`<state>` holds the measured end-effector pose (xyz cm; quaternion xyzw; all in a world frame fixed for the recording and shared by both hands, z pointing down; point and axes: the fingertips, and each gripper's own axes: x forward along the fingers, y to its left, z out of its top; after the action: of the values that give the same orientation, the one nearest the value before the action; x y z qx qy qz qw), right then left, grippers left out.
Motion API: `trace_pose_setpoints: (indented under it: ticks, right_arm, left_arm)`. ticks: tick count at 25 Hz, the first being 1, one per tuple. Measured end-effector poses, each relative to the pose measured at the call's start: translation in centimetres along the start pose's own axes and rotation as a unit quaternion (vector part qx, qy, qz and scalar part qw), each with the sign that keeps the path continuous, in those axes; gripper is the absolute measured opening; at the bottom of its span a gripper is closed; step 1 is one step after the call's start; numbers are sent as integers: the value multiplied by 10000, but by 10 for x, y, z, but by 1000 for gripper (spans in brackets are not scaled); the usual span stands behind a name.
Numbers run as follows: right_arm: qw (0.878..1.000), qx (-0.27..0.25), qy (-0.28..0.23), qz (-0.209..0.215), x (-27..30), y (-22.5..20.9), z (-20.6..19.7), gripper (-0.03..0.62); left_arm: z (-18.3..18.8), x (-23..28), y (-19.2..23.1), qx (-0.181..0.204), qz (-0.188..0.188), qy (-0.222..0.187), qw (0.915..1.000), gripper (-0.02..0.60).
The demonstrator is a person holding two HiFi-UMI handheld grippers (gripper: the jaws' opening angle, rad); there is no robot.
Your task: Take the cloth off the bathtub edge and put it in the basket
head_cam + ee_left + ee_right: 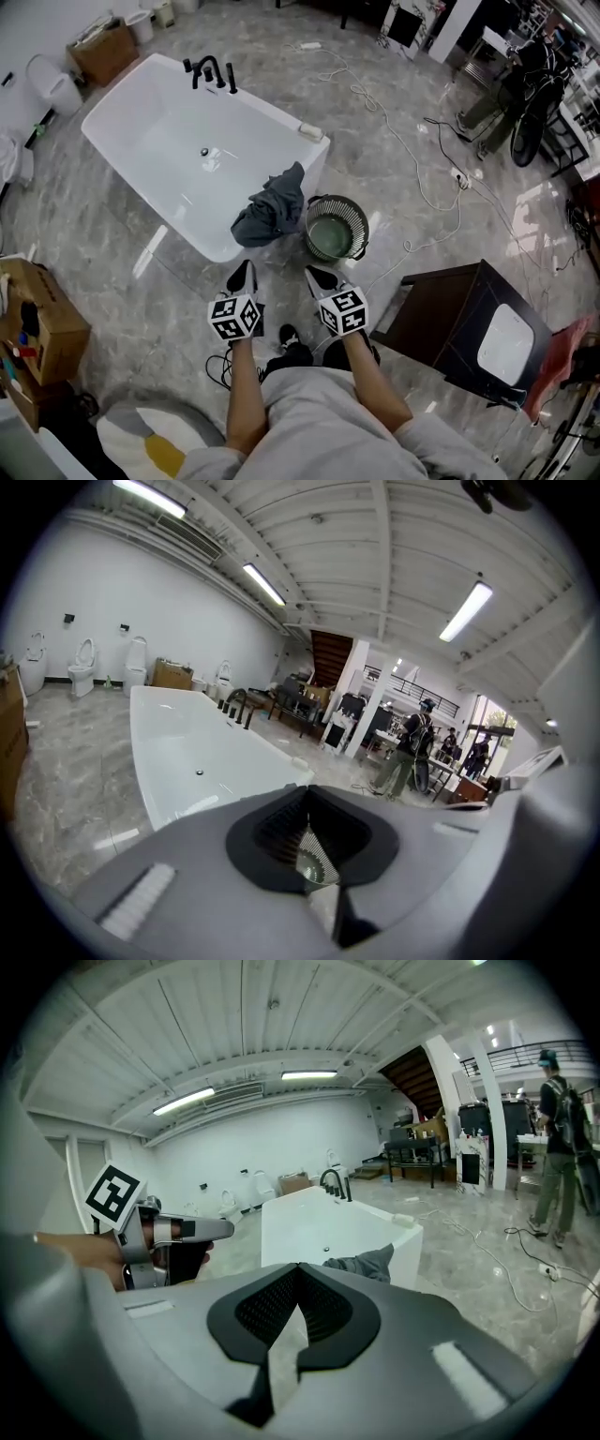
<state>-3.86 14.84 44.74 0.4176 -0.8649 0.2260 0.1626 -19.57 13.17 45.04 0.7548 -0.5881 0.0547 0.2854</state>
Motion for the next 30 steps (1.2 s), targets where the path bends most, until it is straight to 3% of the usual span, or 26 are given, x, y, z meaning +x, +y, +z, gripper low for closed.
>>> trace_pose_setpoints:
  ticks: [11,17,23,27,30]
  right_arm:
    - [9995,271,-87,-134,43,-42,16,2]
    - [9999,-46,63,126,92,-76,26,2]
    - [9998,164,27,-86,137,-161,30,2]
    - [9993,329,-78,-169,165,-211,25,2]
    - [9999,46,-36,-86,192,-231,17,2]
  left_arm:
    - [-10,37,25,-90,138,235,9996,58]
    - [-18,76,43,10,225,456,9987,60]
    - [-15,119,75,187,719,-22,9972,60]
    - [-38,143,94,256,829,171,9961,60]
    - [-56,167,102,321,630,378,9968,58]
